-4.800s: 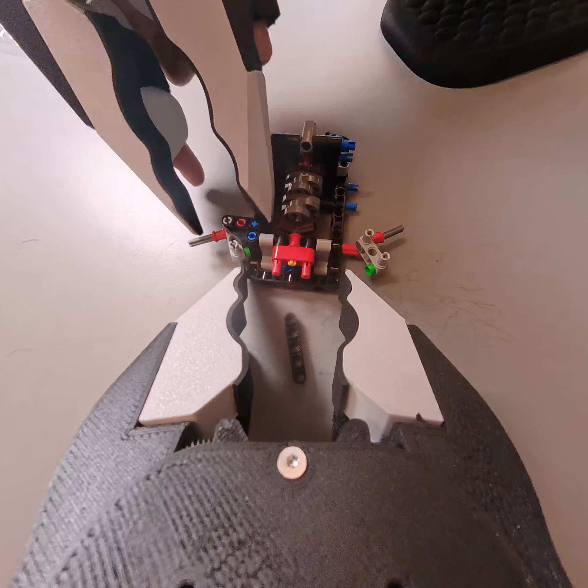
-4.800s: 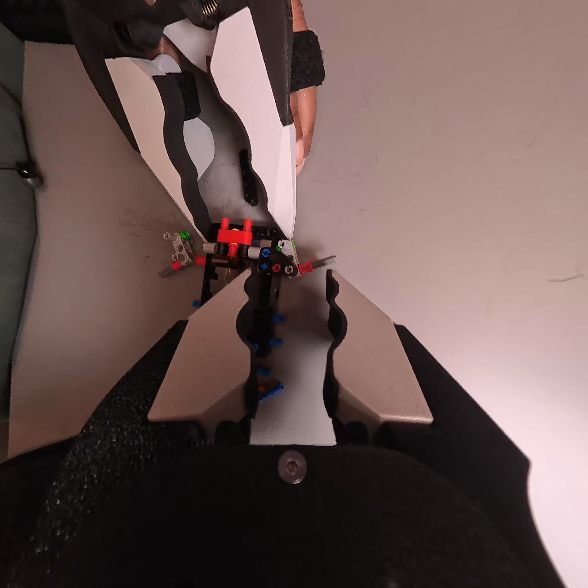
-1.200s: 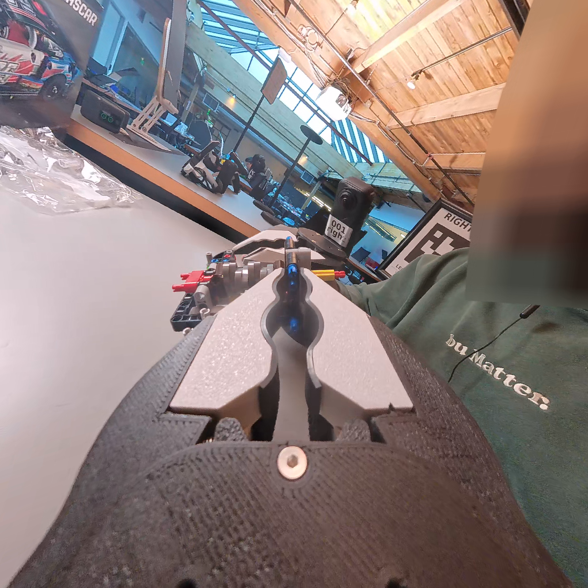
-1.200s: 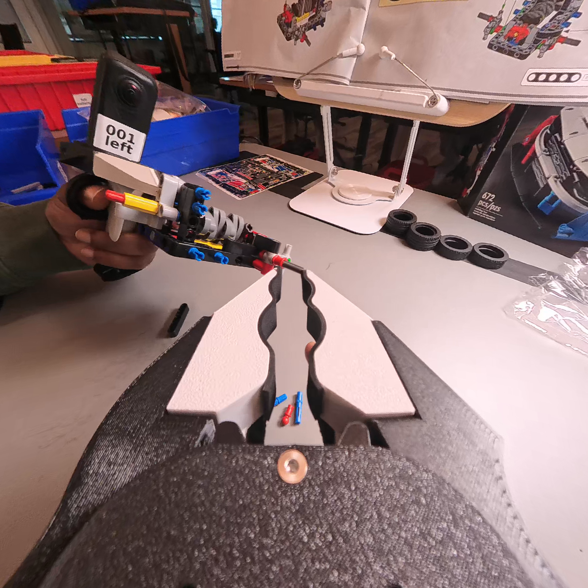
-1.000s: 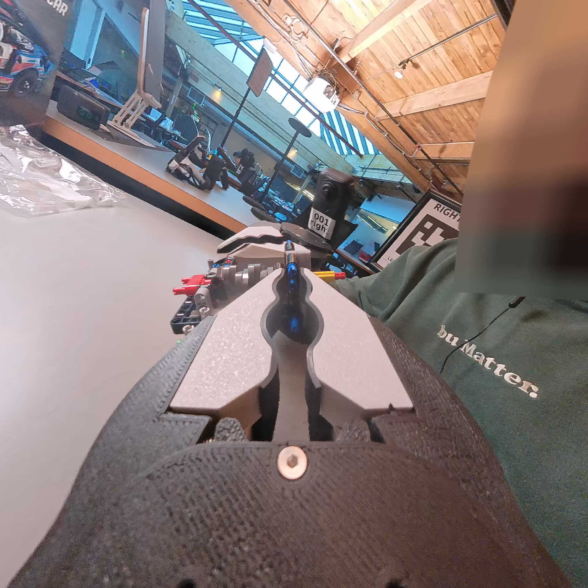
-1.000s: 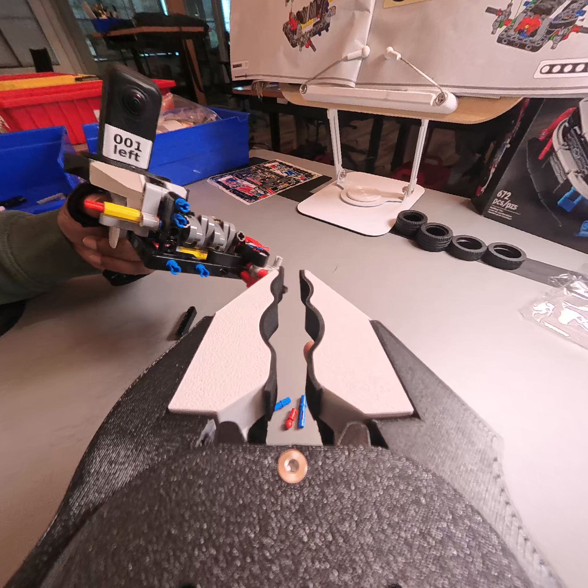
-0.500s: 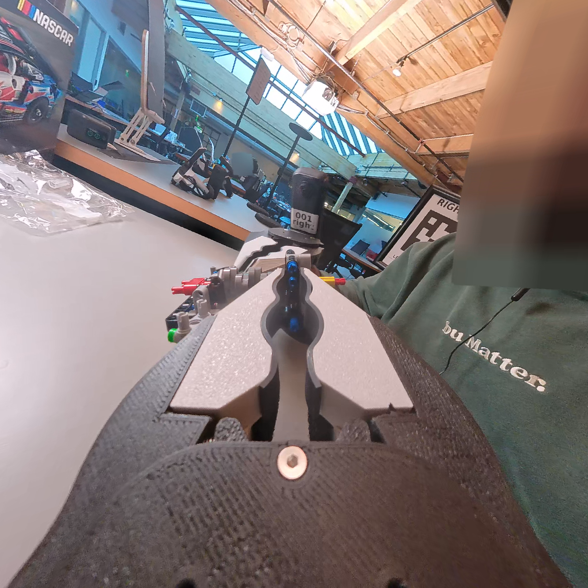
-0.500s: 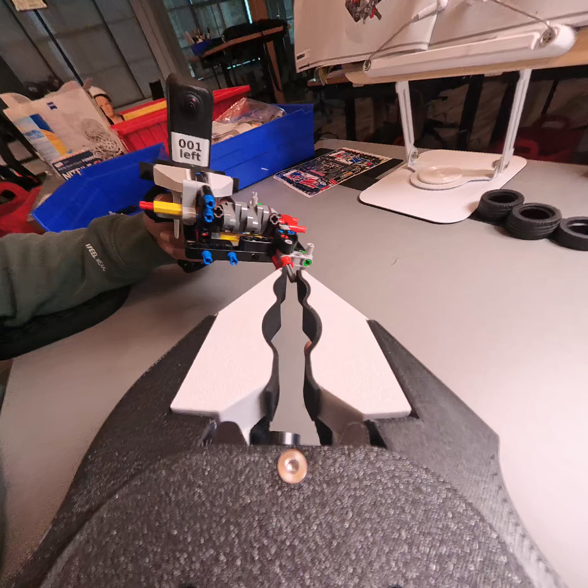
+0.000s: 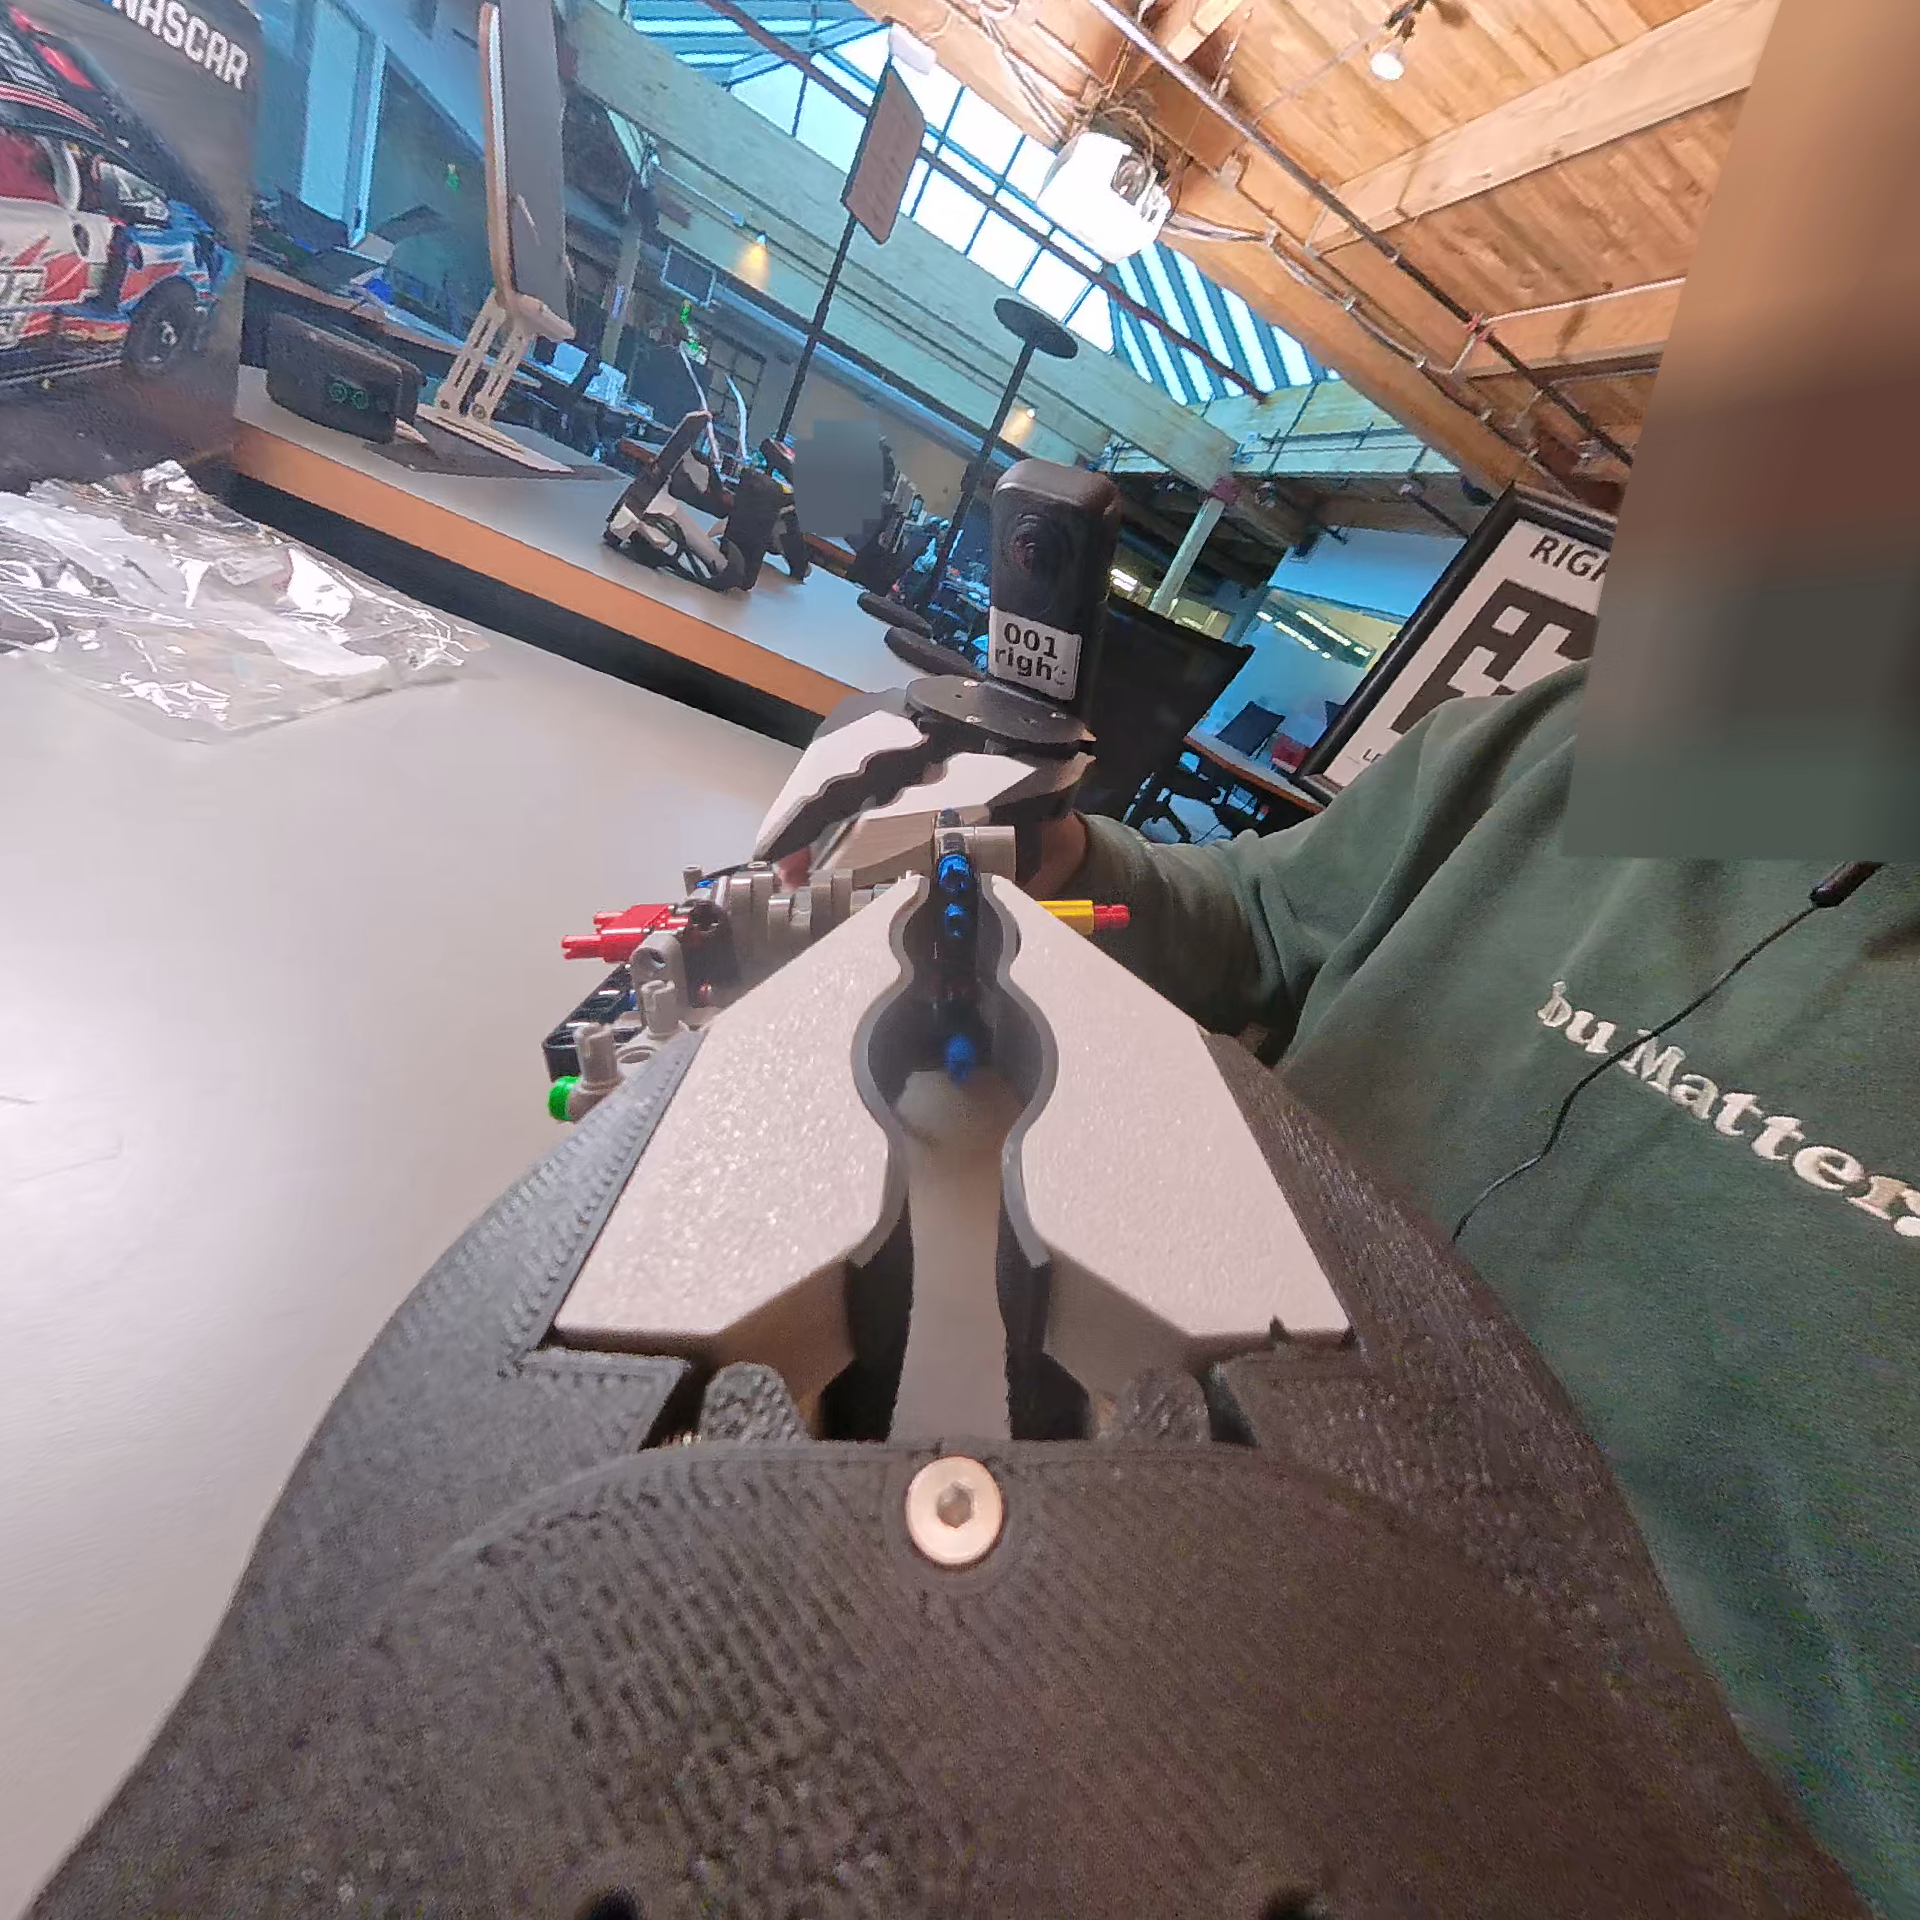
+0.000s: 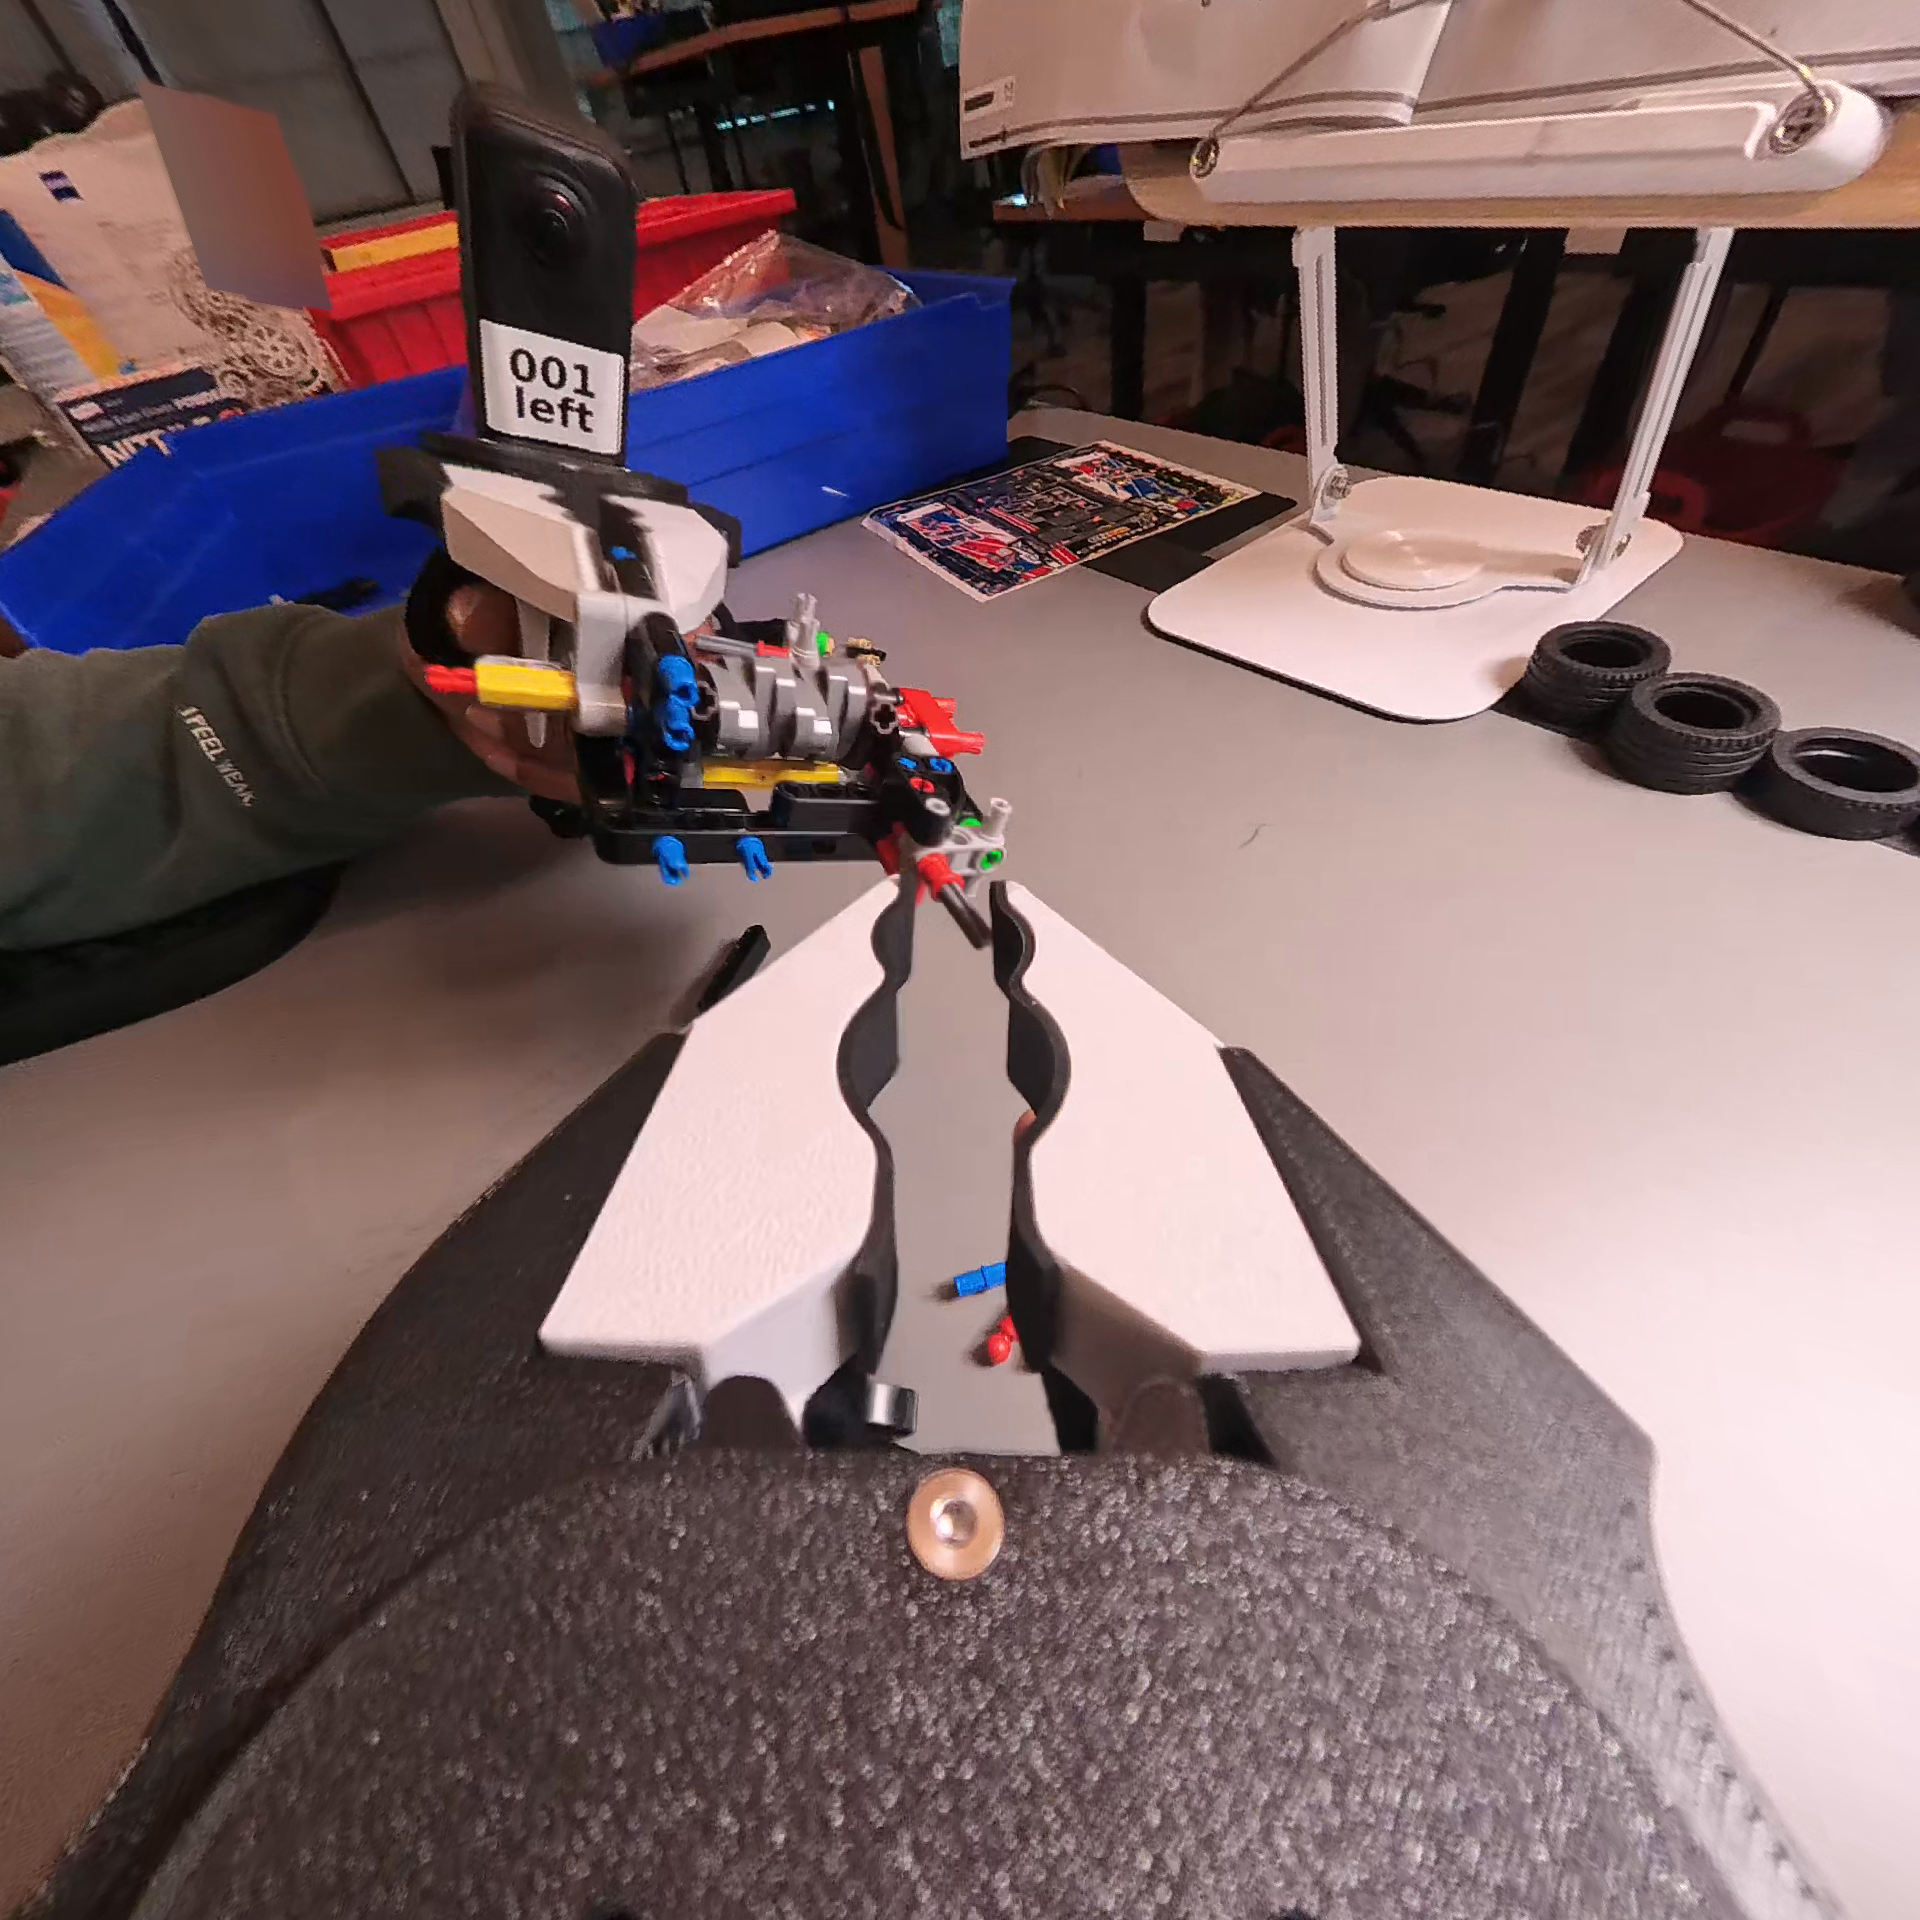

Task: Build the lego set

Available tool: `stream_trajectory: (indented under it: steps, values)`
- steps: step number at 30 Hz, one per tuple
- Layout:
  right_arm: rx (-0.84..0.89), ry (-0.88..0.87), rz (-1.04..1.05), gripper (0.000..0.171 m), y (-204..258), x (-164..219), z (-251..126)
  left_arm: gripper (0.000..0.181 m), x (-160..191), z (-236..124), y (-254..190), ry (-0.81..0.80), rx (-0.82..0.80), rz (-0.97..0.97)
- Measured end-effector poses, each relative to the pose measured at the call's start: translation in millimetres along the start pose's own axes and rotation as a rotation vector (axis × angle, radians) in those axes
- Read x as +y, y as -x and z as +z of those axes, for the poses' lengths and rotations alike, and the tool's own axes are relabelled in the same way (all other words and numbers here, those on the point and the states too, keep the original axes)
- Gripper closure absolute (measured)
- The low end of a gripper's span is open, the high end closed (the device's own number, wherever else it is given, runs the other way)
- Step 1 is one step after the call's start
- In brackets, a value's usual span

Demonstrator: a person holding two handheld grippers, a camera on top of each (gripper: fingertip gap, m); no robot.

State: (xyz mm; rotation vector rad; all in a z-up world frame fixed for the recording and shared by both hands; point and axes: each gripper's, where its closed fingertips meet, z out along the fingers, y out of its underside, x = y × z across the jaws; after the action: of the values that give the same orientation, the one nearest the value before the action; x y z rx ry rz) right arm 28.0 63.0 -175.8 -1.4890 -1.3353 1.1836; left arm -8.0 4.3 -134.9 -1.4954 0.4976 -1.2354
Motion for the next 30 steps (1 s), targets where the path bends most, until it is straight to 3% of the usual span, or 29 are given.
stream_trajectory:
  steps: [3, 9, 17, 21, 26, 30]
  values:
    - [-0.017, 0.005, -0.046, 0.141, 2.8, -2.8, -1.9, 0.177, 6.7, 1.9, 6.3, 0.035, -0.053, 0.033]
    - [-0.052, 0.094, -0.196, 0.139, 19.2, 10.5, 1.9, 0.177, 37.1, 14.4, 37.5, 0.217, -0.309, 0.232]
    - [0.082, 0.292, -0.307, 0.136, 6.6, 52.6, 18.3, 0.175, 82.6, 21.0, 77.2, 0.520, -0.641, 0.413]
    - [0.104, 0.328, -0.306, 0.136, 3.7, 59.5, 19.9, 0.149, 92.6, 21.1, 68.1, 0.598, -0.619, 0.354]
    - [0.120, 0.388, -0.256, 0.136, 7.3, 65.8, 21.2, 0.140, 63.5, -1.9, 63.9, 0.556, -0.605, 0.284]
    - [0.140, 0.457, -0.273, 0.143, 8.2, 69.2, 29.5, 0.140, 54.5, -38.6, 94.7, 0.525, -0.700, 0.177]
